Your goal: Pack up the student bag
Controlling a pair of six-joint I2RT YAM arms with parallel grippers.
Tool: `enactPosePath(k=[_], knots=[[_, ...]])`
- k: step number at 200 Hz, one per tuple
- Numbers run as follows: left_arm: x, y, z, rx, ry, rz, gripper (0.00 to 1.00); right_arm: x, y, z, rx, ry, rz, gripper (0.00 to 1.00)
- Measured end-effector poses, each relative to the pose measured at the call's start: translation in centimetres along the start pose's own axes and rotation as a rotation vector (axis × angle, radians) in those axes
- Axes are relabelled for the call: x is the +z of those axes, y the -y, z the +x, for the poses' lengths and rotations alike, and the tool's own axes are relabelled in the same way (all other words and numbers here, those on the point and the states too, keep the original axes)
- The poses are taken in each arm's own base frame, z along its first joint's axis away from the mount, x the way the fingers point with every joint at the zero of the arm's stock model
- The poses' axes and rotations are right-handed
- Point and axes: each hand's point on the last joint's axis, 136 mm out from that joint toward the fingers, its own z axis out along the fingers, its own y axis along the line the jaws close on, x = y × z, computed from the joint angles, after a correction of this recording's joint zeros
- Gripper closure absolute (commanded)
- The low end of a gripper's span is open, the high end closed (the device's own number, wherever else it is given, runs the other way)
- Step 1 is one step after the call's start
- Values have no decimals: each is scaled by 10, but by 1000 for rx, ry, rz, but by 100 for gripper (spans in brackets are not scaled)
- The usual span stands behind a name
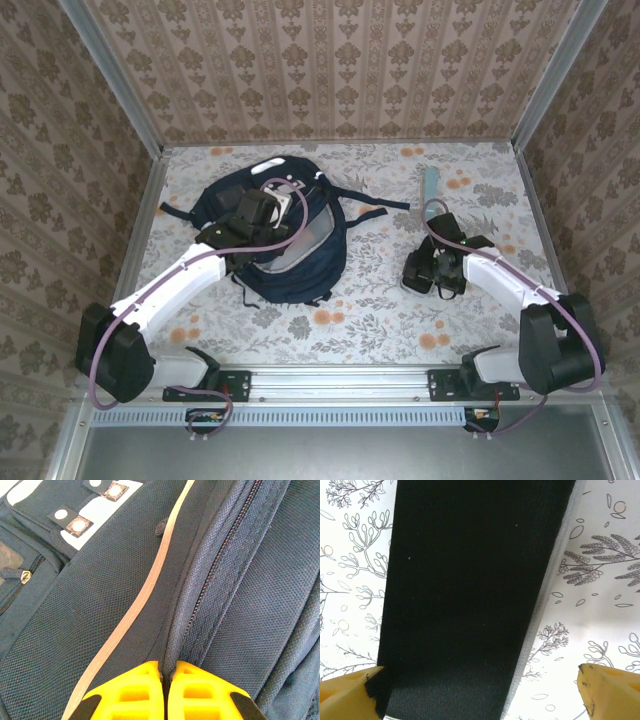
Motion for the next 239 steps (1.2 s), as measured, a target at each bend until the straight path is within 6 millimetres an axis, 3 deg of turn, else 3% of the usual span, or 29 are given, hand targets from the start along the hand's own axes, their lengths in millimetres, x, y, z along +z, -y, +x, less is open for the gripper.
enactPosePath(k=[43,124,208,239], knots=[[1,0,0,0,-3,0,97,1,-15,1,-9,13,5,0],[1,0,1,1,-5,-1,97,-5,-14,-6,25,74,83,0],[1,0,1,1,-6,-1,97,17,-31,5,7,9,69,0],[1,0,1,1,-5,-1,97,21,-30,7,13,-3,82,13]])
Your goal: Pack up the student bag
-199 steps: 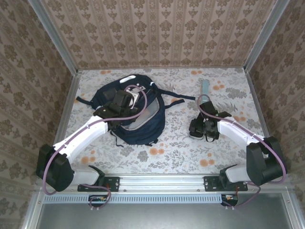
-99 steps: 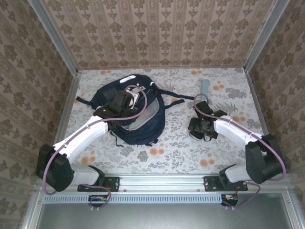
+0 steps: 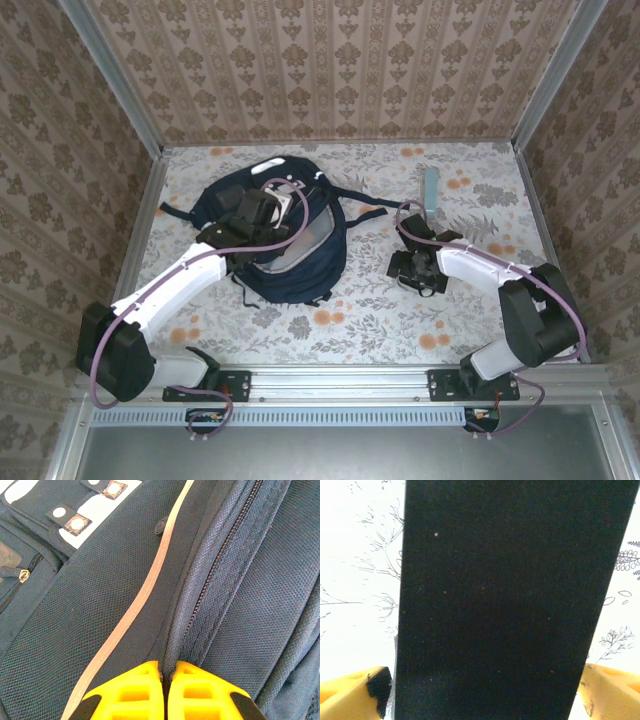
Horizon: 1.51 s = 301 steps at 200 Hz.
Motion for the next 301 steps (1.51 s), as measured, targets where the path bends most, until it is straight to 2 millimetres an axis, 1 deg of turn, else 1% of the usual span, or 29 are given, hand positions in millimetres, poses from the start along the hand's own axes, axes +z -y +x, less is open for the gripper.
enactPosePath(k=[21,32,61,81,88,99,118,131,152,174,195,226,251,270,275,290,301], knots=[[0,0,0,0,-1,0,97,1,0,0,-2,-2,4,25],[0,0,0,0,-1,0,98,0,-1,-1,-2,0,2,29],[-6,-2,-5,0,-1,-14,98,-2,-3,-1,-26,8,3,30],[-12,-5,-14,-1,8,-29,98,-11,-13,5,-100,20,-26,28],[-15,-6,-18,1,13,-31,98,-18,-21,7,-136,35,-58,28],[-20,-6,-24,5,21,-36,99,-35,-38,9,-198,70,-137,28],[-25,-7,-31,12,31,-37,99,-69,-75,14,-305,121,-312,28],[-28,-7,-34,17,41,-38,99,-88,-98,18,-370,138,-416,28],[-29,-7,-40,21,61,-40,100,-110,-130,29,-473,139,-542,28],[-29,-6,-44,21,76,-38,100,-125,-157,39,-556,110,-626,28],[-29,-6,-48,19,95,-40,100,-127,-183,41,-603,71,-666,28],[-32,-7,-49,15,124,-38,100,-119,-217,44,-643,13,-689,30],[-38,-8,-50,10,148,-41,100,-112,-232,41,-638,-11,-672,30],[-41,-9,-51,9,159,-40,100,-107,-239,32,-602,-19,-642,30],[-41,-8,-51,9,159,-37,100,-106,-240,29,-591,-23,-635,28],[-41,-6,-50,10,158,-23,100,-101,-242,17,-550,-22,-612,17],[-41,-3,-50,12,157,-9,100,-97,-241,6,-514,-19,-593,11]])
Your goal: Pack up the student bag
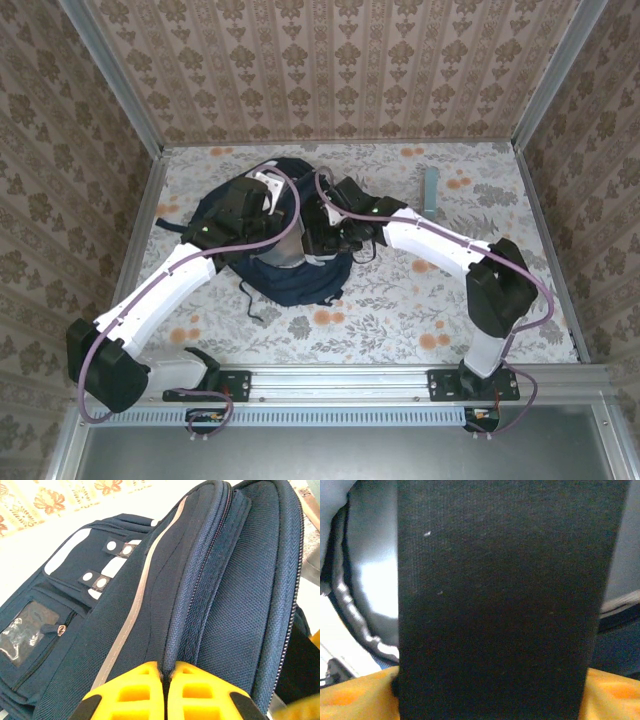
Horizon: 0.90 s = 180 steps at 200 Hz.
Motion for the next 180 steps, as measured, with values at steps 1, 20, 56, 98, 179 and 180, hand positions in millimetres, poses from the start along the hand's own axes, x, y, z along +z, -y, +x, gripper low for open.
enactPosePath(k=[1,20,56,98,179,180], knots=[[0,0,0,0,0,1,100,0,1,-1,1,1,2,11],[1,5,1,0,-6,24,100,1,13,-12,62,21,25,4],[6,10,5,5,-22,45,100,-5,23,-23,126,71,31,4],[7,11,6,4,-22,49,100,-35,24,-3,189,128,-9,39],[9,14,7,-5,-18,57,100,-12,3,57,274,58,-84,81],[9,14,8,-5,-18,57,100,-11,3,57,274,58,-84,81]])
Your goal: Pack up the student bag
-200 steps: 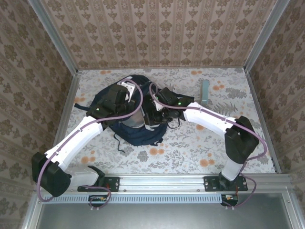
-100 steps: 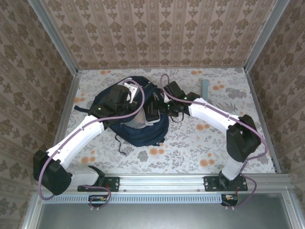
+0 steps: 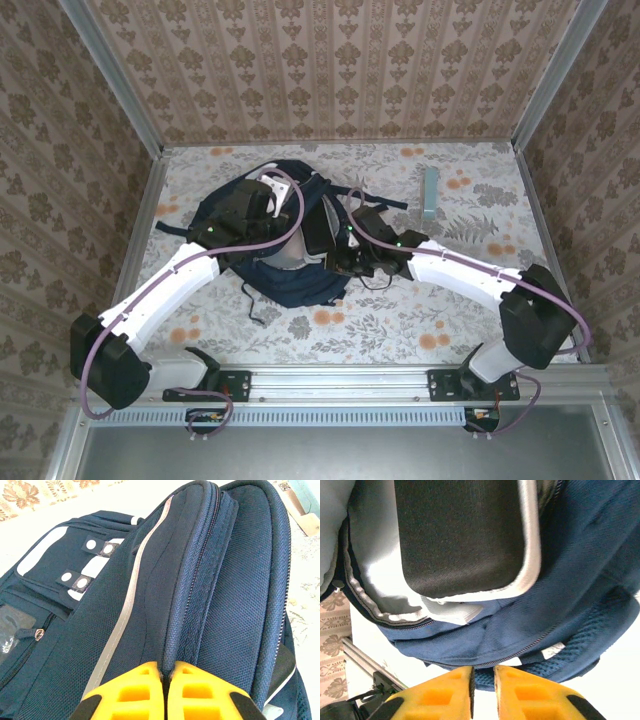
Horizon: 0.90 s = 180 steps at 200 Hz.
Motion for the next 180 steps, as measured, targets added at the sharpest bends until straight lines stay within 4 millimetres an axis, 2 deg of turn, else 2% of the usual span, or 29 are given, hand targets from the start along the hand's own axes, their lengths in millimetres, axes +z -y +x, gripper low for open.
enactPosePath(k=[36,54,97,124,180], knots=[[0,2,0,2,0,10,100,22,7,-3,4,-17,41,82],[0,5,1,11,-2,21,100,25,2,-17,-3,15,47,82],[-1,13,4,48,-5,55,100,19,-9,-62,6,126,21,81],[-1,16,6,63,-6,75,100,25,-10,-78,16,153,16,81],[-2,21,7,84,-3,105,100,45,12,-104,82,208,39,80]])
